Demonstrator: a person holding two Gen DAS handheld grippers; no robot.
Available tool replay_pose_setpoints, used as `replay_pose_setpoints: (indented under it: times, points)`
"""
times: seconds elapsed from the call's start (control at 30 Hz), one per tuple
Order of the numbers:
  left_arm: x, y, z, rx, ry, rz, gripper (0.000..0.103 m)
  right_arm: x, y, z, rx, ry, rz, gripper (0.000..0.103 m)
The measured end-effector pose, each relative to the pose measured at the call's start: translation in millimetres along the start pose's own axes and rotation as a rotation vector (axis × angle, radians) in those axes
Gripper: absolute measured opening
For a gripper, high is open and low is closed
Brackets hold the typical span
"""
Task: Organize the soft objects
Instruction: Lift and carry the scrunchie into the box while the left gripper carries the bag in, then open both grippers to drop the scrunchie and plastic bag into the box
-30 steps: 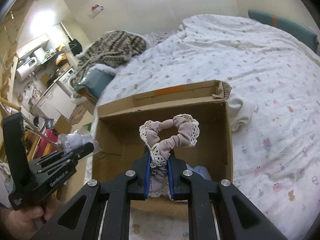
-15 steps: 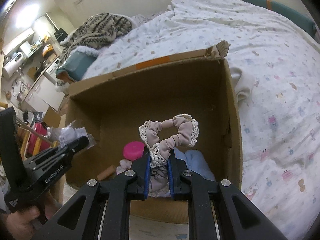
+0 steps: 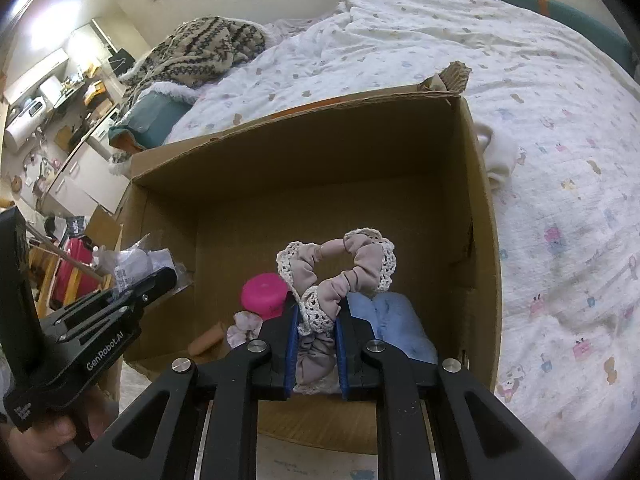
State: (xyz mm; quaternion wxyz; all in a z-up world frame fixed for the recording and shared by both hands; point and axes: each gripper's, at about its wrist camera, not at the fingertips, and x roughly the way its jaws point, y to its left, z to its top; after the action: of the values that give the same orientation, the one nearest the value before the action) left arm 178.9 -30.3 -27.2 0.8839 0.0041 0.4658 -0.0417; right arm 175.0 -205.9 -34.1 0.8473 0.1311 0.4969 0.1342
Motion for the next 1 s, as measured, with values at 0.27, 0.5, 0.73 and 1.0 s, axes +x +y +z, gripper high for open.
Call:
replay_pose_setpoints:
  times: [0.27, 0.5, 0.73, 1.0]
  points:
    - [0.0, -6.6, -0.5, 0.036, -0.001, -0.006, 0.01, 0.7, -2.9, 0.7, 0.029, 0.004, 0.005, 0.026]
    - [-7.8, -7.2, 1.2, 0.044, -0.03, -0.009, 0.033, -6.2, -7.0, 1.6, 0.049, -0.029, 0.011, 0.057]
    - [-24.5, -10.0, 3.1, 0.054, -0.06, -0.016, 0.049, -27.4, -6.4, 5.5, 0.04, -0.108, -0.007, 0.074]
    - [-69.3, -0.3, 4.0, 0.004, -0.11, 0.002, 0.061, -70.6, -2.1, 1.8, 0.022, -0.214, -0.053, 0.1]
